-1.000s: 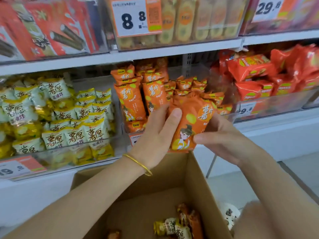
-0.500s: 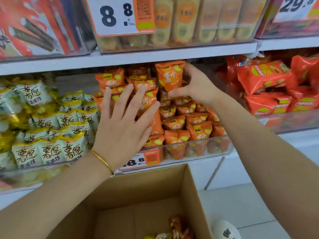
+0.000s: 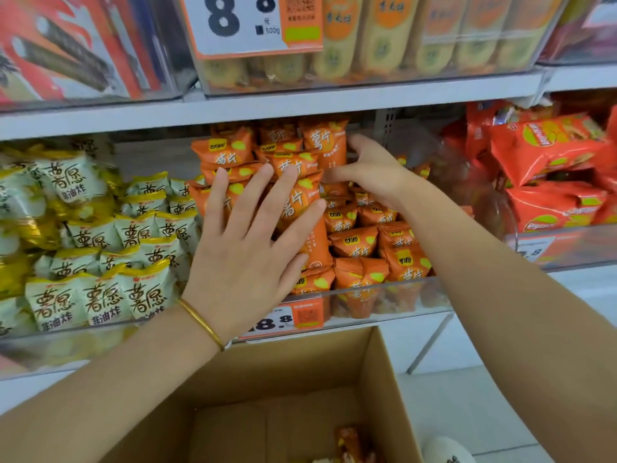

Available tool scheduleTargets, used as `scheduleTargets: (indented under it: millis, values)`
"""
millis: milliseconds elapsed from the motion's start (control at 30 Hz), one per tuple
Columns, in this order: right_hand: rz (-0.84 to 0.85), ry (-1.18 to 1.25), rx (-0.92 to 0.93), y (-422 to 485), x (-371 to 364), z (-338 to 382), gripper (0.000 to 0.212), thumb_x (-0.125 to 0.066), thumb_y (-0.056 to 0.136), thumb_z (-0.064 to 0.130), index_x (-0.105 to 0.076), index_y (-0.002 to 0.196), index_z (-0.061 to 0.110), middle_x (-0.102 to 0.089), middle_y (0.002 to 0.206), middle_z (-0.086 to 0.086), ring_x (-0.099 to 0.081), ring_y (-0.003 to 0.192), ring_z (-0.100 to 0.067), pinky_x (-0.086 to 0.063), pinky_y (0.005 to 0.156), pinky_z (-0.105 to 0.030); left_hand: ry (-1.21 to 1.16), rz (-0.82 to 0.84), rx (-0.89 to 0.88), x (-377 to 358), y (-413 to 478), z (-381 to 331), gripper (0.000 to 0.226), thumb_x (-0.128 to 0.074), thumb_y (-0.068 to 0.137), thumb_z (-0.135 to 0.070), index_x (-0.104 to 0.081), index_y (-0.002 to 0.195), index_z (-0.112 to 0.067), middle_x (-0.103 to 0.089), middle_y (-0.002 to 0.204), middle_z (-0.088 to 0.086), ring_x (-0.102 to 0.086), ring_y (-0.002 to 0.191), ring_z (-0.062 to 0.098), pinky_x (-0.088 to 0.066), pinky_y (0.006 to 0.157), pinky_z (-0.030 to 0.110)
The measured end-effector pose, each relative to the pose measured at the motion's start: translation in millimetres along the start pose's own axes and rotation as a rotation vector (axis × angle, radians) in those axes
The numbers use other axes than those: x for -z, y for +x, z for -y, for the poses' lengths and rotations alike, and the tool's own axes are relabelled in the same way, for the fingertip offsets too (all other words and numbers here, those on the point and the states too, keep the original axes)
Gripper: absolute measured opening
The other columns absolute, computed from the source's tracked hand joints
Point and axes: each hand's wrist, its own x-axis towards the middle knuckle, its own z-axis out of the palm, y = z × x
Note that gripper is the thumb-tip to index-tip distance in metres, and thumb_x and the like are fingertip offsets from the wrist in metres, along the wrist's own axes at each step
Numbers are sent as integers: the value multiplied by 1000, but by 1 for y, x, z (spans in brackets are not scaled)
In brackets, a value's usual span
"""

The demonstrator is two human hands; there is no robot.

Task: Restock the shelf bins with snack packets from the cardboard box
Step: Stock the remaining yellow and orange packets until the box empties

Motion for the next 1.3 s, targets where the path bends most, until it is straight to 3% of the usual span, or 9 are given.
scheduleTargets:
  millis: [133, 300, 467, 667, 833, 967, 1100, 1233, 1300]
  values:
    - [-117, -14, 19, -17, 10, -3, 57, -83, 67, 11, -59, 119, 11, -67, 112, -1, -64, 103, -15, -52, 92, -31, -7, -1, -3, 0, 0, 1, 51, -43, 94, -39, -43, 141, -21, -34, 149, 20, -30, 138, 40, -21, 107, 66]
    - [-219, 83, -27, -34, 18, -14, 59, -85, 62, 16, -60, 116, 10, -70, 108, -3, -67, 101, -21, -52, 94, -45, -19, 4, -4, 0, 0, 2, 51, -42, 94, -39, -42, 142, -21, -33, 150, 20, -29, 138, 40, -20, 108, 65]
    - [-222, -56, 32, -26, -3, 5, 69, -83, 67, 7, -51, 128, 6, -65, 116, -5, -63, 105, -19, -52, 93, -38, -16, 13, -6, 0, 0, 2, 52, -42, 94, -39, -41, 143, -21, -31, 151, 20, -28, 139, 40, -20, 108, 65]
    - [-200, -248, -6, -19, -12, 5, 44, -76, 79, 15, -59, 119, 7, -67, 113, -6, -63, 104, -22, -51, 94, -40, -25, 13, -2, 0, 0, 1, 52, -42, 94, -39, -40, 143, -22, -32, 150, 21, -28, 139, 40, -20, 108, 65]
    - [-279, -482, 58, -27, -25, 7, 38, -67, 88, 18, -53, 122, 5, -59, 122, -11, -54, 113, -25, -40, 83, -24, -31, 8, -1, -1, 0, 2, 53, -41, 94, -39, -40, 144, -21, -31, 150, 21, -28, 139, 40, -20, 108, 65]
    - [-279, -539, 60, -32, -30, 8, 43, -63, 91, 20, -48, 128, 5, -52, 128, -13, -48, 119, -27, -38, 92, -28, -32, 5, -6, -3, -1, 1, 53, -43, 94, -39, -40, 144, -21, -31, 150, 22, -29, 138, 40, -20, 108, 65]
    - [-257, -482, 66, -43, -23, 9, 52, -70, 86, 22, -47, 130, 6, -55, 127, -10, -52, 117, -24, -37, 83, -21, -33, 9, -6, 0, -2, 2, 52, -43, 95, -39, -39, 144, -21, -31, 150, 21, -28, 138, 41, -19, 109, 65]
    - [-305, -453, 77, -62, -19, 11, 71, -72, 84, 23, -36, 142, 6, -51, 134, -12, -50, 123, -24, -44, 100, -32, -12, 25, -21, 2, -4, 5, 53, -42, 95, -38, -36, 145, -22, -29, 151, 21, -27, 139, 41, -19, 109, 65]
    - [-338, -440, 90, -83, -16, 16, 67, -71, 85, 23, -39, 142, 11, -52, 133, -8, -53, 117, -17, -45, 97, -28, -10, 14, -25, 5, -5, 5, 51, -43, 96, -36, -38, 145, -22, -30, 151, 21, -28, 139, 41, -19, 109, 64]
